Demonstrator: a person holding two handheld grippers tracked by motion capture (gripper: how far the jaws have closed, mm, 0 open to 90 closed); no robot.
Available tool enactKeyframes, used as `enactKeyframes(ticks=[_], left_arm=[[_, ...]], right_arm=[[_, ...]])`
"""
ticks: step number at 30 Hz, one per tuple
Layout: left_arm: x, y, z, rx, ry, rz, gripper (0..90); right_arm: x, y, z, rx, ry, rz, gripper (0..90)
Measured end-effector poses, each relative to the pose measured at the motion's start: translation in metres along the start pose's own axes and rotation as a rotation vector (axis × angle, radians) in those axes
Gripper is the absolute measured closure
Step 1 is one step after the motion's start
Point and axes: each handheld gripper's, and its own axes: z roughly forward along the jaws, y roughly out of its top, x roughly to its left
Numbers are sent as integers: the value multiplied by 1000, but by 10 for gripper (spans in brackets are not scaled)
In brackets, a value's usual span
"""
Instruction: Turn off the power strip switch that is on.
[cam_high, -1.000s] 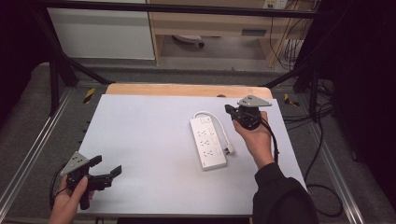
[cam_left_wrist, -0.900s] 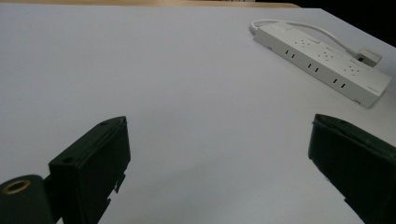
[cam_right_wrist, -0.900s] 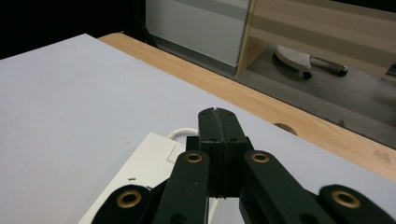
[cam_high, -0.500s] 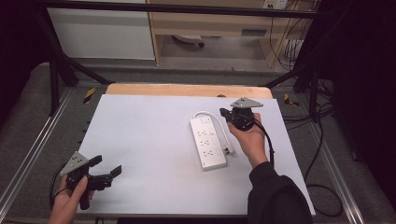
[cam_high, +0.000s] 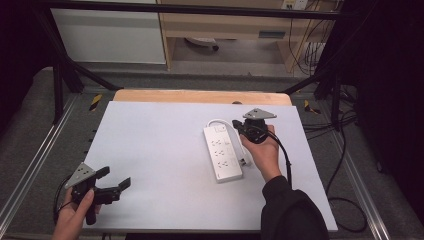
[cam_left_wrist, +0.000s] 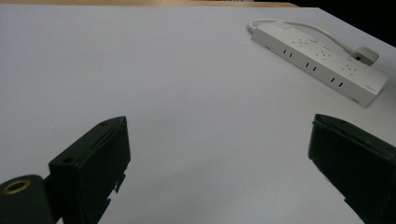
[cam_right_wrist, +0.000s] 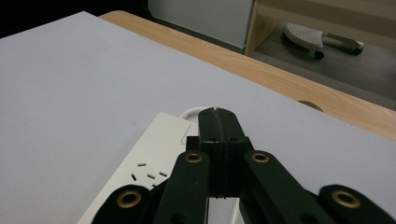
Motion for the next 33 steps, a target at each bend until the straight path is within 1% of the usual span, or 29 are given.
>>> enactKeyframes(ticks=[1,7,11,19,33], left_arm=[[0,0,0,1,2,-1,55],[0,0,0,3,2,1,55],[0,0,0,4,2,1,55],[0,0,1,5,0,1,55],[0,0,1,7,1,4,56]], right_arm=[[1,-1,0,0,1,6,900],[1,-8,3,9,4,9,900],[1,-13,5,24,-7,3,900],[4,-26,10,41,-2,24,900],[6,-36,15,67,1,25,900]])
